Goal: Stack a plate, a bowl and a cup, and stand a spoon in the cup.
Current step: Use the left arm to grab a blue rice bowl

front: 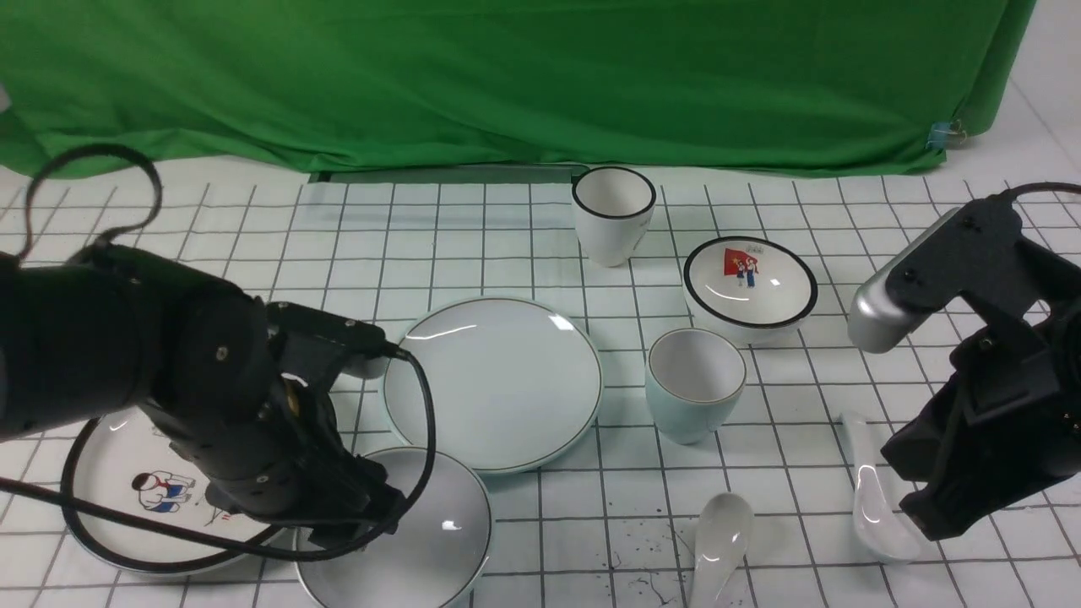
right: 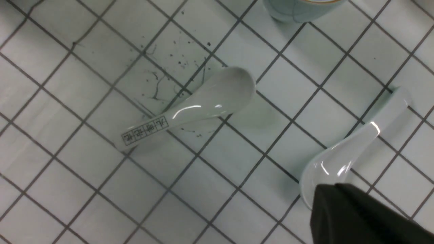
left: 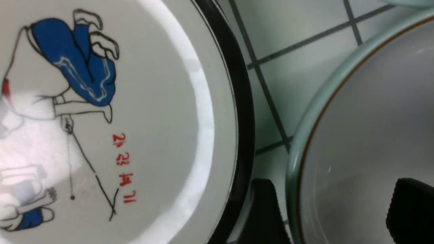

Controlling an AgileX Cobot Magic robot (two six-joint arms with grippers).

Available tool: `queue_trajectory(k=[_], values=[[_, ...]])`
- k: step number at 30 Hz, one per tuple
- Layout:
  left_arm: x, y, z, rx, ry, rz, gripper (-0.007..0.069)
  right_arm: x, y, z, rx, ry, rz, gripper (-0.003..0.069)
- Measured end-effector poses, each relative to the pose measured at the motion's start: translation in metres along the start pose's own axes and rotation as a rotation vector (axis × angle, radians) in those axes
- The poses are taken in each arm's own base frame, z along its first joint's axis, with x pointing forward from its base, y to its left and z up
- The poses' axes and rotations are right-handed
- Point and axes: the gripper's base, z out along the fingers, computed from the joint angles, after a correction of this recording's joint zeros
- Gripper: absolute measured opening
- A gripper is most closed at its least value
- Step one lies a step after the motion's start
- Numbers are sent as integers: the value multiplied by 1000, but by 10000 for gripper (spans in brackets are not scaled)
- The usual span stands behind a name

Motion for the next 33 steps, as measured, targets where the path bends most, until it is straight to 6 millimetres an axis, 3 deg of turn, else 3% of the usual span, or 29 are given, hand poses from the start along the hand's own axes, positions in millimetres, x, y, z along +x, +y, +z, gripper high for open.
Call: queue_trajectory(k=[3,6,13,15,20,23,24,29,32,33], values=[[0,0,5,-1,12,-1,404,0,0,0,0,-1,-2,18],[-2,0,5,-1,-5,-10,335,0,0,0,1,-2,-2,18],[-5,1,6,-3,-37,-14,35,-1,0,0,3,-10,-2,25],[-6,0,5,-2,-47,-18,1,-1,0,0,3,-10,-2,28],[-7,0,2,1,-45,-19,-1,-1,0,0,3,-10,-3,29],[-11,-1,-15,4,-57,-10,-8,-3,-1,-2,4,-14,-5,29],[-19,-2,-34,1,-104,12,-8,-5,-1,-5,8,-25,-6,29],[-53,0,-85,19,-250,42,-8,-14,-3,-16,20,-67,-9,29],[-74,6,-95,43,-283,41,-8,-19,-4,-21,27,-89,-11,29],[-89,12,-94,71,-286,32,-8,-21,-5,-24,31,-101,-11,29]])
